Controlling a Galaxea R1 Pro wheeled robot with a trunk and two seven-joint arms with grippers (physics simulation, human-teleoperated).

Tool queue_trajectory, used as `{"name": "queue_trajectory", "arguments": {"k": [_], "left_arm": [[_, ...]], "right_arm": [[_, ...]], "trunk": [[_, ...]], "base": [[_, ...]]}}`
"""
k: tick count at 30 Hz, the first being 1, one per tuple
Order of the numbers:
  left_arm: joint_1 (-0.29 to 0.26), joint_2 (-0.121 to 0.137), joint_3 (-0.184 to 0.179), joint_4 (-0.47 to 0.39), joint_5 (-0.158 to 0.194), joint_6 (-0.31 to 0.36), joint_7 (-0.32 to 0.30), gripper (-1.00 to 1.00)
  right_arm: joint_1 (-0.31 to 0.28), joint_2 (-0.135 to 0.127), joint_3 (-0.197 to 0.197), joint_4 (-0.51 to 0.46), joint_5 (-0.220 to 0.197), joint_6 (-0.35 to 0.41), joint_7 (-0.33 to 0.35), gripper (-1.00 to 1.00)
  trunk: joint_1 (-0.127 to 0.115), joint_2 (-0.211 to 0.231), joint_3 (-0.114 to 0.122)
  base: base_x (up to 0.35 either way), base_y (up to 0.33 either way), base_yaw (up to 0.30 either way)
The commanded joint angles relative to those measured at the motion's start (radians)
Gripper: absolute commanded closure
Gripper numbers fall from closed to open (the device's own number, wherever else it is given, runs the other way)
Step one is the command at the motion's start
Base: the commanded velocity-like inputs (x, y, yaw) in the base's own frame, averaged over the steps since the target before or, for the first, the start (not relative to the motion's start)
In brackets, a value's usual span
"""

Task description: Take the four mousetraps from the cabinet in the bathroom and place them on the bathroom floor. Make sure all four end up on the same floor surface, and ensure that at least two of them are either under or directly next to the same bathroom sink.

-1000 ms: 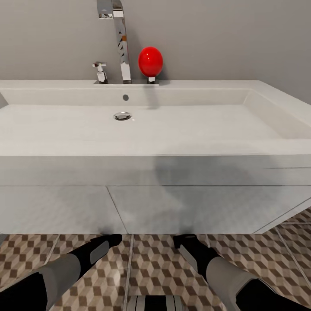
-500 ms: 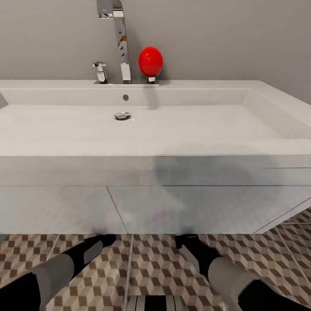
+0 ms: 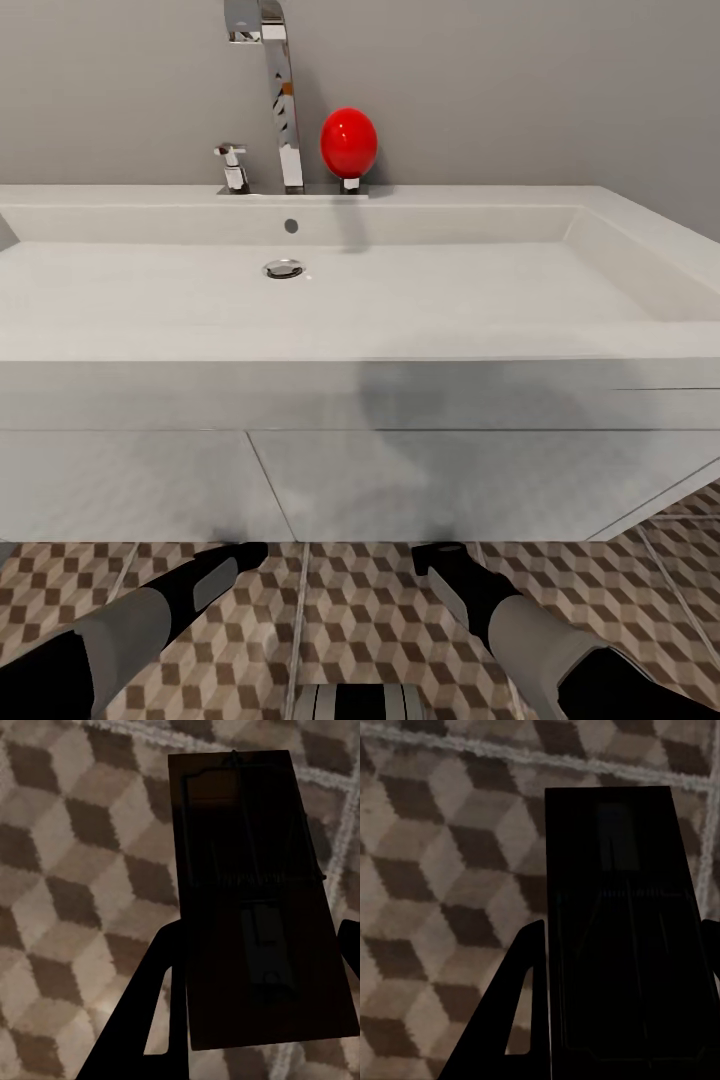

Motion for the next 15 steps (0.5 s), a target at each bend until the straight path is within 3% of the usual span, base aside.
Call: {"name": "queue_trajectory", "arguments": {"k": [1, 10, 15], "left_arm": [[-0.008, 0.002, 0.000, -0.004, 0.001, 0.002, 0.011, 1.00], [-0.008, 0.002, 0.000, -0.005, 0.001, 0.002, 0.007, 1.00], [-0.008, 0.002, 0.001, -0.004, 0.001, 0.002, 0.007, 1.00]], "right_arm": [[-0.015, 0.000, 0.006, -0.002, -0.003, 0.006, -0.005, 1.00], [-0.015, 0.000, 0.006, -0.002, -0.003, 0.006, -0.004, 1.00], [-0.015, 0.000, 0.006, -0.002, -0.003, 0.006, -0.004, 1.00]], "trunk": [[0.000, 0.000, 0.000], [0.001, -0.001, -0.012], [0.003, -0.002, -0.031]], "base": [[0.000, 0.000, 0.000], [0.000, 0.000, 0.000], [0.000, 0.000, 0.000]]}}
